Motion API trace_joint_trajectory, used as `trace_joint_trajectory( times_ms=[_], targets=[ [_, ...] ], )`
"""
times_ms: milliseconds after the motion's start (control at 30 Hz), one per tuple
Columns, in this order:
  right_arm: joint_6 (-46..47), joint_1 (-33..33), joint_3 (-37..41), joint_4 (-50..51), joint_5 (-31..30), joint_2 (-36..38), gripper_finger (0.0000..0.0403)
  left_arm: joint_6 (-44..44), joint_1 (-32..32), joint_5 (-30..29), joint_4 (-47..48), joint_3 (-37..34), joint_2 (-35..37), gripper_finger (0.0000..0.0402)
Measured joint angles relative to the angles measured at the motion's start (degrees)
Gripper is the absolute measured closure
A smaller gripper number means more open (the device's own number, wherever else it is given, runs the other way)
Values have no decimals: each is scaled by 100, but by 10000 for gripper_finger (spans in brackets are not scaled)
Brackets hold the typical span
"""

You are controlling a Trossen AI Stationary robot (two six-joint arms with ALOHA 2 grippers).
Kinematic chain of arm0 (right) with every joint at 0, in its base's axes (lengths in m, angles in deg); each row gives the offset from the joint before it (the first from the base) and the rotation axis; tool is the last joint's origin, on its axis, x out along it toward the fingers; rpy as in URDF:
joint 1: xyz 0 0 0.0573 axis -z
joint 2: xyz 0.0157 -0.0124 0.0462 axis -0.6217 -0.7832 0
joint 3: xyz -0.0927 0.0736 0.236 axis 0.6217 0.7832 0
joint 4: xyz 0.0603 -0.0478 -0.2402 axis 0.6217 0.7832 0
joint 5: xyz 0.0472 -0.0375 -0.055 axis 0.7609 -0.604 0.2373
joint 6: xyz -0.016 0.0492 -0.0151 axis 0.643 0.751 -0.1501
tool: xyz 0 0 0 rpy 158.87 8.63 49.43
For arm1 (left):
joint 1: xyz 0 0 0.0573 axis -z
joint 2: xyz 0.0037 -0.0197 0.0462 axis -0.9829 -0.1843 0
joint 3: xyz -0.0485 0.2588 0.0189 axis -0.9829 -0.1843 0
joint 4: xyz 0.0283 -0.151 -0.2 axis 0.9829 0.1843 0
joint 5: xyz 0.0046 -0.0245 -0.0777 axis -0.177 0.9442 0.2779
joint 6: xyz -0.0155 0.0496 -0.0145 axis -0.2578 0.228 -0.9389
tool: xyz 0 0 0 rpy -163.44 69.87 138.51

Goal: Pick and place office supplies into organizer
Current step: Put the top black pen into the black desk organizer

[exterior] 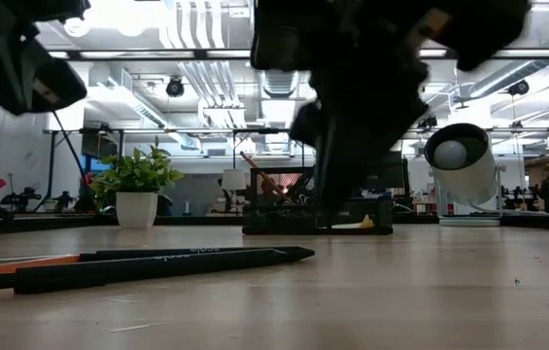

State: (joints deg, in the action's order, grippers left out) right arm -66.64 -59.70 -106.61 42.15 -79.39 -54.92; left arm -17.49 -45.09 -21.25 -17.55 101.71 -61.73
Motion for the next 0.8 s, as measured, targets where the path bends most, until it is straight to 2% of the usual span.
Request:
trace_joint_trajectory(
  times_ms=[200, 400, 567, 800],
  targets=[
    [507, -8, 0, -25, -843, -156, 380, -9, 60, -46, -361, 51, -718, 401],
    [451, -17, -2, 49, -830, -134, 367, -6, 60, -107, -389, 223, -1081, 401],
    [570, -20, -2, 104, -614, -132, 350, 66, -25, -381, -388, 227, -806, 401],
    [445, -89, -64, 177, -626, -124, 348, 837, -462, -408, -387, 226, -611, 402]
  ],
)
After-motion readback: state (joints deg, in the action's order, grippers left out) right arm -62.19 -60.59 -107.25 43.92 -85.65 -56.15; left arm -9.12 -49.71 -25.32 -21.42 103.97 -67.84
